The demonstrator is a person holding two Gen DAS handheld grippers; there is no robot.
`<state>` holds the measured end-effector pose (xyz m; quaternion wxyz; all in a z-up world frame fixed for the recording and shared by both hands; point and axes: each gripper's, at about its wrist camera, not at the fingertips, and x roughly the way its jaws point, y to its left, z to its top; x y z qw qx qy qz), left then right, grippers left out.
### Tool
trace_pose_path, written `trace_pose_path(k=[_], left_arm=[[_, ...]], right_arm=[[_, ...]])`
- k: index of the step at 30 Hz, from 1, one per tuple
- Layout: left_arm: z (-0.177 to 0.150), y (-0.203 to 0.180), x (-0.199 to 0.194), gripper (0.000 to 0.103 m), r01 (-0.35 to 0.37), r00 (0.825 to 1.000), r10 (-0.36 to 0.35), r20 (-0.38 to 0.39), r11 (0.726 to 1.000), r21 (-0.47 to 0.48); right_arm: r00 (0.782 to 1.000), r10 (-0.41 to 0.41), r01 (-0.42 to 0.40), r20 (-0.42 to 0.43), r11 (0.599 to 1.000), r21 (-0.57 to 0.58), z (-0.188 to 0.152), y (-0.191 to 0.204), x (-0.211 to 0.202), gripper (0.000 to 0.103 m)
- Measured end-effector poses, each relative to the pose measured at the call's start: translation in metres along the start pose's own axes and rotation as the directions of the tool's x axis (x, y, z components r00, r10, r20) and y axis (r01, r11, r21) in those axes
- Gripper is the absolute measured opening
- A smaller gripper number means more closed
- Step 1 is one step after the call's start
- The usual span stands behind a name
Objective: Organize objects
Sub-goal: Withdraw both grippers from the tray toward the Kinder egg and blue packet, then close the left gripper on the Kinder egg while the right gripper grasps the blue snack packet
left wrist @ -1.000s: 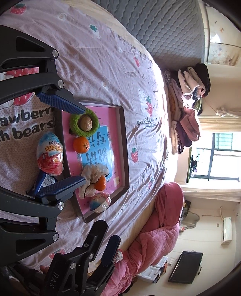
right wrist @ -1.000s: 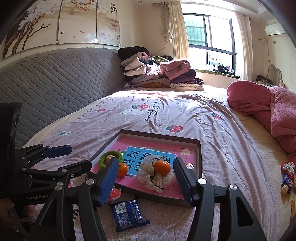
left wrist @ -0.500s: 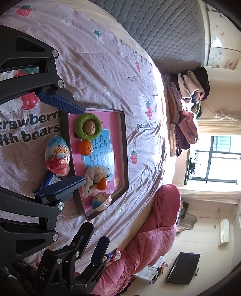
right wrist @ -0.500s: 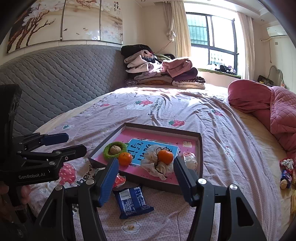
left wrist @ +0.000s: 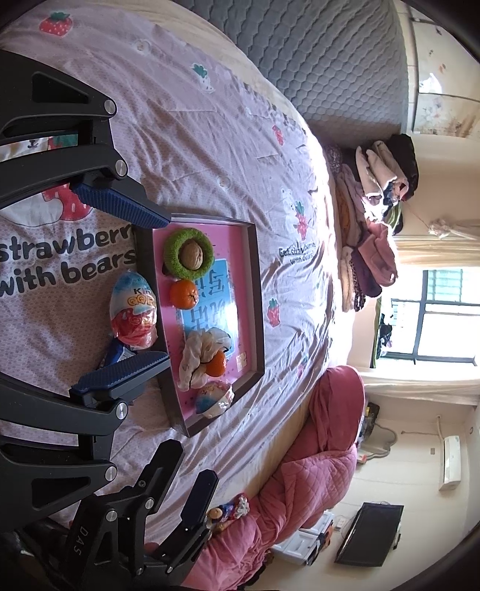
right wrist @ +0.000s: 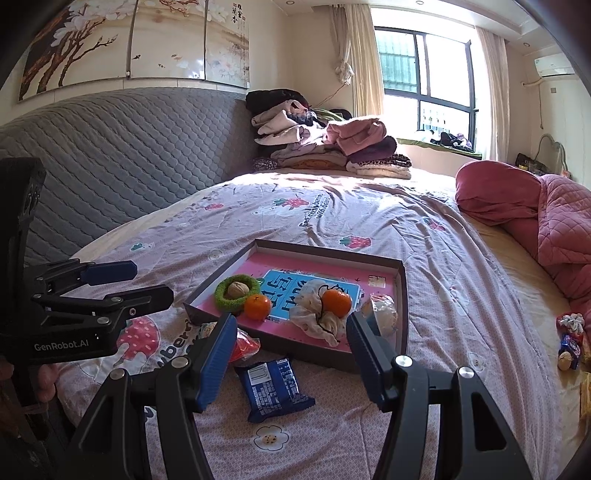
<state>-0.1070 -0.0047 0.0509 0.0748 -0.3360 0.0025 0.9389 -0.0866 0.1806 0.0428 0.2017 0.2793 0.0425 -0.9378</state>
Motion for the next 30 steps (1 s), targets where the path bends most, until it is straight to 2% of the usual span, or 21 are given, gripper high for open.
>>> trace_pose_path(k=[16, 30], left_arm=[[-0.031, -0.005, 0.026, 0.071, -0.002, 0.995, 0.006, -0.100, 0.999, 0.036], [-0.048, -0.010, 0.058, 0.071, 0.013, 0.988, 0.000, -0.152, 0.996, 0.085]], right_arm=[[0.993, -0.006, 0.003, -0.122, 1.000, -0.024, -0.035, 0.008, 0.027, 0.061], [0.978, -0.015, 0.003, -0.206, 0.998, -0.060, -0.057, 0.013, 0.053, 0.061]])
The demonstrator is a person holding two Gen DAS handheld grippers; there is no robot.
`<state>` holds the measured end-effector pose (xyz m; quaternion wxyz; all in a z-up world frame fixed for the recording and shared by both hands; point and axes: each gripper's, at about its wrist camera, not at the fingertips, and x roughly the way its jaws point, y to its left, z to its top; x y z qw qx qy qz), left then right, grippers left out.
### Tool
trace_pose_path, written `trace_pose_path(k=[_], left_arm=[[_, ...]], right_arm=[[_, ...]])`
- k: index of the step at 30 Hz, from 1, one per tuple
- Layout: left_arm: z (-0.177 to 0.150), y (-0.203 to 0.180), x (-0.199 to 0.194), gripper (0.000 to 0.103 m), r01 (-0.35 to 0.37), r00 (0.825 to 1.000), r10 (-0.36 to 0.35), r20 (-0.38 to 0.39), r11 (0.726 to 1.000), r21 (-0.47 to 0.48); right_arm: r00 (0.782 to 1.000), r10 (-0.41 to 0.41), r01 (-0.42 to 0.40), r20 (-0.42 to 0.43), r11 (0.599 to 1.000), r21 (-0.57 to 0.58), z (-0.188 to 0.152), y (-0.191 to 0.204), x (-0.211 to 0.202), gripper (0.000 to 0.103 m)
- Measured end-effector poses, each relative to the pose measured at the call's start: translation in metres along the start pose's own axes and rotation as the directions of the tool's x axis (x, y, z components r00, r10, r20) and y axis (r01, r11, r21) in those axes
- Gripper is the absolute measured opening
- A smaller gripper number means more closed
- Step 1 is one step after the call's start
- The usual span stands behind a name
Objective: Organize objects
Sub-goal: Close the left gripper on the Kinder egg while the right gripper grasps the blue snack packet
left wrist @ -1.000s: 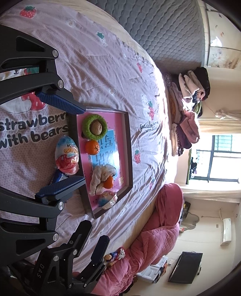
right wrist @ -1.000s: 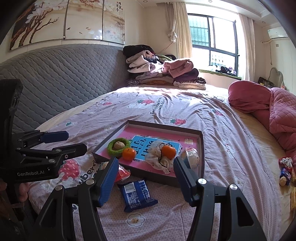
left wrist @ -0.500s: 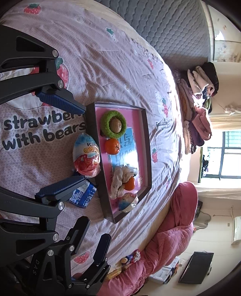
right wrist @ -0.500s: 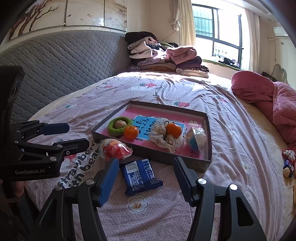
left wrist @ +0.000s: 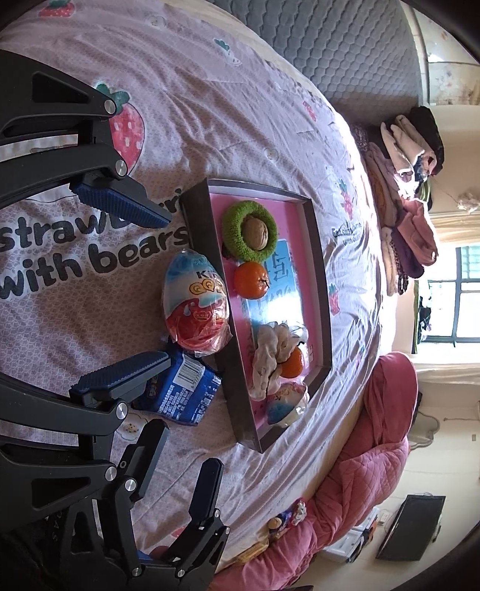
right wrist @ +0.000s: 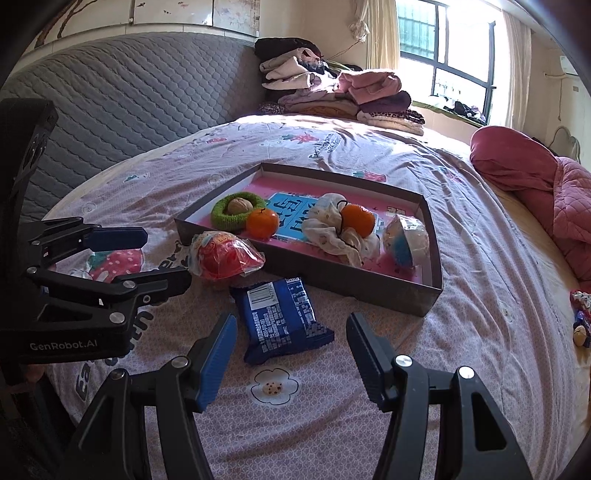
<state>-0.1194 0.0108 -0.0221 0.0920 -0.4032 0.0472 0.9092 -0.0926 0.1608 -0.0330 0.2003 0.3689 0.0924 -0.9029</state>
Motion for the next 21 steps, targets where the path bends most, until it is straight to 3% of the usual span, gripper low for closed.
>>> trace_pose_path(k=[16, 21], left_arm=[[0.004, 0.002, 0.038, 0.071, -0.008, 1.000, 0.008, -0.005, 0.999, 0.043], [0.006, 0.000, 0.046, 0.074, 0.028, 1.000, -0.027, -0.007, 0.998, 0.059]], right_arm=[[0.999, 0.020, -0.021, -0.047, 0.999, -0.028, 0.000, -0.002, 0.026, 0.061], [0.998, 0.024, -0.028, -0.063, 0.998, -0.056, 0.003, 0.000, 0.036, 0.063]])
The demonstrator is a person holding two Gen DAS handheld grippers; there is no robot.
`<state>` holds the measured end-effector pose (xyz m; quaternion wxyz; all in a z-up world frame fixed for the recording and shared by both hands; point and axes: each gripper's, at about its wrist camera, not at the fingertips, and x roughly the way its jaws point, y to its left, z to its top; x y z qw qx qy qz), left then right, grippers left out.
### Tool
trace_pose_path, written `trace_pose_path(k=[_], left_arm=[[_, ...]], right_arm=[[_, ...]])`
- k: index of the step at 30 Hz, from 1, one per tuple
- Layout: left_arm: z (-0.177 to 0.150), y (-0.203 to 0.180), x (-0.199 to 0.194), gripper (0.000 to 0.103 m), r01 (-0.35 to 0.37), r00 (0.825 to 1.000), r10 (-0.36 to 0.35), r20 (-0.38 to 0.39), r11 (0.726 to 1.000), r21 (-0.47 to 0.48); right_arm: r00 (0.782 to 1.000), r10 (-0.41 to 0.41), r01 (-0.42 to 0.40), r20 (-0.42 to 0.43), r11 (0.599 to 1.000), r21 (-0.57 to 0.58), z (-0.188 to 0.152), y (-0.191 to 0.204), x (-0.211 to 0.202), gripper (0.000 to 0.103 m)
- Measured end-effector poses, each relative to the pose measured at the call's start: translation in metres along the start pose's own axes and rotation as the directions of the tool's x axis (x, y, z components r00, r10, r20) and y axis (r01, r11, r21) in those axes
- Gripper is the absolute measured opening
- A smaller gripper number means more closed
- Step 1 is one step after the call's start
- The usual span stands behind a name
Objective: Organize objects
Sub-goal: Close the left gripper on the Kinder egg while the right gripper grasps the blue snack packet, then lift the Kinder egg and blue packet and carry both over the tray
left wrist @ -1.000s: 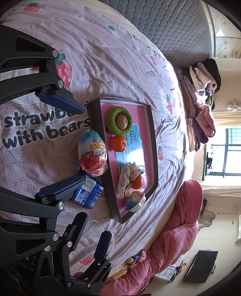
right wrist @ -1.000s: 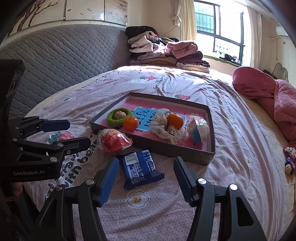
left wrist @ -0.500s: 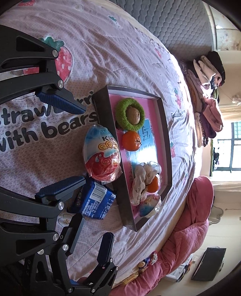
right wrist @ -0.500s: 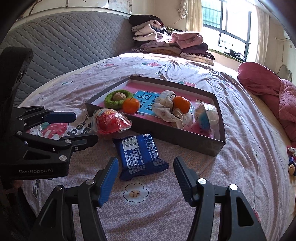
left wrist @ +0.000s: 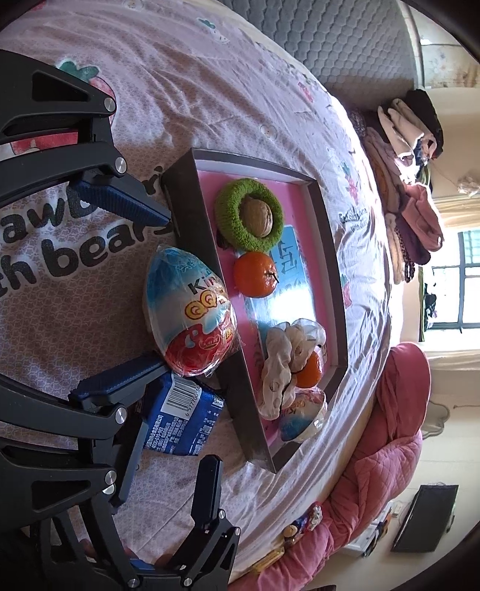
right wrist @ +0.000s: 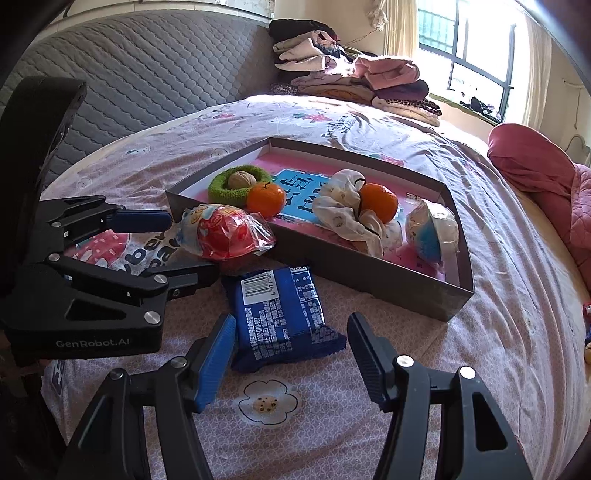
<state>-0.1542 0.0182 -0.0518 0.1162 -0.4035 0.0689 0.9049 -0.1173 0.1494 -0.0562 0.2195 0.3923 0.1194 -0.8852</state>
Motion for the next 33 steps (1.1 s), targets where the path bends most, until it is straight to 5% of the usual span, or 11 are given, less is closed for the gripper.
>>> trace_pose_path(k=[17, 33], left_arm=[[0.009, 0.004, 0.025, 0.071, 0.149, 0.989, -0.149, 0.017, 0.989, -0.017], [0.021, -0.005, -0.015, 0.069, 0.080, 0.993, -0.080, 0.083, 0.997, 0.006]], right_arm=[[0.998, 0.037, -0.038, -0.049, 0.999, -0.018, 0.001, -0.009, 0.025, 0.064], [0.999, 0.002, -0.004, 0.045, 0.999, 0.046, 0.005, -0.029, -0.013, 0.064]])
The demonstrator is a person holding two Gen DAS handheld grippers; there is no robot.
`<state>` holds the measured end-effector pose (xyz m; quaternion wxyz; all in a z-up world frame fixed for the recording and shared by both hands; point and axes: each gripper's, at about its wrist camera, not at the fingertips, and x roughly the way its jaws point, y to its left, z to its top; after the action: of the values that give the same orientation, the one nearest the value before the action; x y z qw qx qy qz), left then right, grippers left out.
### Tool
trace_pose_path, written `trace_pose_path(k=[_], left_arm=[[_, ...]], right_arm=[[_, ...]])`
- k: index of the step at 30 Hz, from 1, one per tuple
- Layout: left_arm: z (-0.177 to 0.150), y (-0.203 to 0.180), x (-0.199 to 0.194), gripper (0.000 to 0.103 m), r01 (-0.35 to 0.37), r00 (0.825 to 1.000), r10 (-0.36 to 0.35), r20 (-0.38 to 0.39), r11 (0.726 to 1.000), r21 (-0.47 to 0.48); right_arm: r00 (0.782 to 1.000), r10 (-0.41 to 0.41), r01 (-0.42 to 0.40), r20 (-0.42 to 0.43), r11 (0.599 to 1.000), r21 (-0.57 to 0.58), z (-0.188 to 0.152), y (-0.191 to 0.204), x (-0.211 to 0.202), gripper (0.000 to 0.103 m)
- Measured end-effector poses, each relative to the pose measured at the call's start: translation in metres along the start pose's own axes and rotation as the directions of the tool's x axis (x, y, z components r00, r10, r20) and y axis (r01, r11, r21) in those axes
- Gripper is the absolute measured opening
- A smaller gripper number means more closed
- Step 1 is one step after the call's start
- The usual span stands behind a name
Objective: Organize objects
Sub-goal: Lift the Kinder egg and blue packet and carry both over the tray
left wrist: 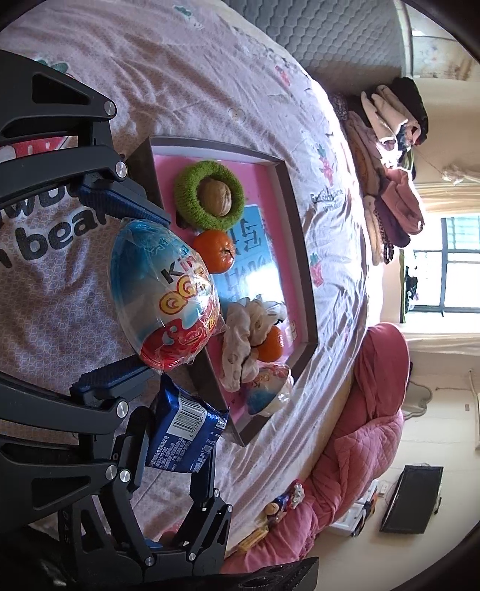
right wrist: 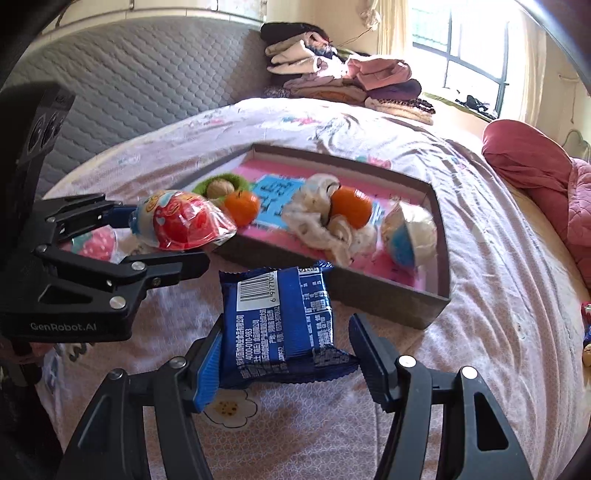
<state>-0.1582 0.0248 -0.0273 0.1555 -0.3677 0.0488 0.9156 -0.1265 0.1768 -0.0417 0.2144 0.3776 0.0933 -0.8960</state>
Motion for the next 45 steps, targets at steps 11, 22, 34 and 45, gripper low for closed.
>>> trace_pose_path(k=[11, 22, 34, 45], left_arm=[[0.029, 0.000, -0.040, 0.069, -0.056, 0.995, 0.056, 0.082, 0.998, -0.004], [0.053, 0.008, -0.044, 0.069, -0.085, 0.991, 0.086, 0.103, 0.996, -0.009], [0.073, 0.033, -0.023, 0.069, -0.132, 0.986, 0.135, 0.096, 0.991, -0.036], [0.074, 0.068, 0.012, 0.069, -0.171, 0.983, 0.175, 0.050, 0.982, -0.075]], right_arm=[[0.995, -0.021, 0.018, 0.097, 0.999, 0.038, 0.031, -0.009, -0.029, 0.064], [0.986, -0.028, 0.021, 0.164, 0.999, 0.045, 0.063, -0.018, -0.038, 0.064], [0.981, -0.027, 0.025, 0.192, 1.000, 0.012, 0.097, -0.016, -0.018, 0.064], [0.991, -0.018, 0.018, 0.131, 1.000, -0.004, 0.098, -0.011, 0.028, 0.064]])
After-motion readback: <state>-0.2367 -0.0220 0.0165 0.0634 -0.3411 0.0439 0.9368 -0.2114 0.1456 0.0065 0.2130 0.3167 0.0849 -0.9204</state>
